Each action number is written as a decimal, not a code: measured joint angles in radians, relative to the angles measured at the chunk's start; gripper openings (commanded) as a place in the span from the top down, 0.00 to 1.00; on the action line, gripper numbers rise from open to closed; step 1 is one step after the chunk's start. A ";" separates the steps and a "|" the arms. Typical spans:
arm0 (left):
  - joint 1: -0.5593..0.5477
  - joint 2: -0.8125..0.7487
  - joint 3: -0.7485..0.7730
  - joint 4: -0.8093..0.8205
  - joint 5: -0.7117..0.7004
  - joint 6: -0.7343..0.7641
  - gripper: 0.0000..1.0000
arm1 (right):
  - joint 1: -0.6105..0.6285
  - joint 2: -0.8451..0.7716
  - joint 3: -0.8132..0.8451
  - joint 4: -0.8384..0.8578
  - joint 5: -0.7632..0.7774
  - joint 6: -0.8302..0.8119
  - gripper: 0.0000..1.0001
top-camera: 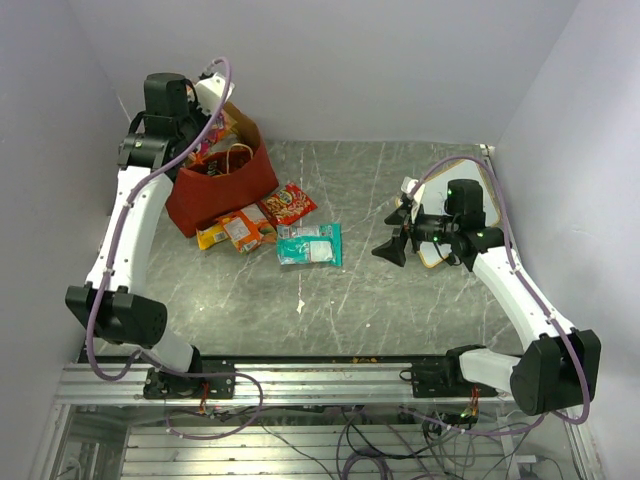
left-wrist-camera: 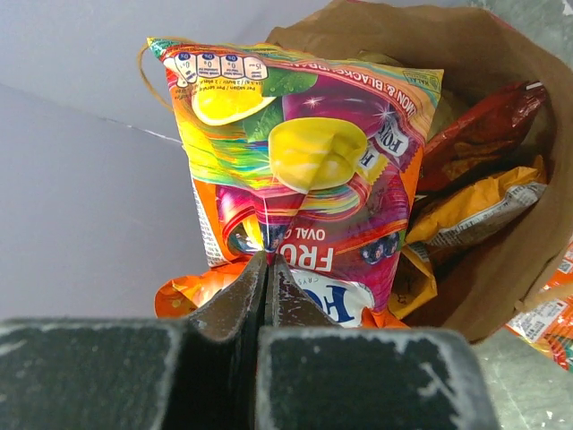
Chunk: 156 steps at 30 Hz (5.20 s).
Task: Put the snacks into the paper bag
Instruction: Place the snack in the paper bag, then pick up the snack from the center of the board.
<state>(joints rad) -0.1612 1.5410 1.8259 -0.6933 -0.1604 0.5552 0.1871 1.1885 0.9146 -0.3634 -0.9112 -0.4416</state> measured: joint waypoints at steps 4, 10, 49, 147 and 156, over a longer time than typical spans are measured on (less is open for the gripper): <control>0.000 0.040 0.000 0.024 0.009 0.051 0.93 | -0.005 -0.002 0.000 0.000 0.019 0.009 0.00; 0.000 0.091 -0.002 0.062 0.039 0.148 0.93 | -0.008 -0.002 0.000 0.000 0.038 0.011 0.00; 0.066 0.309 -0.053 0.060 0.209 0.262 0.66 | -0.009 0.003 0.000 0.008 0.063 0.011 0.00; -0.464 0.108 -0.976 0.565 0.252 0.554 0.32 | -0.040 0.007 0.000 0.021 0.074 0.006 0.00; -0.467 0.150 -0.957 0.566 0.224 0.530 0.69 | -0.042 0.011 0.000 0.021 0.074 0.003 0.00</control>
<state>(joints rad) -0.6277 1.6913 0.8688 -0.1276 0.0631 1.0855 0.1452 1.1995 0.9142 -0.3420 -0.8375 -0.4385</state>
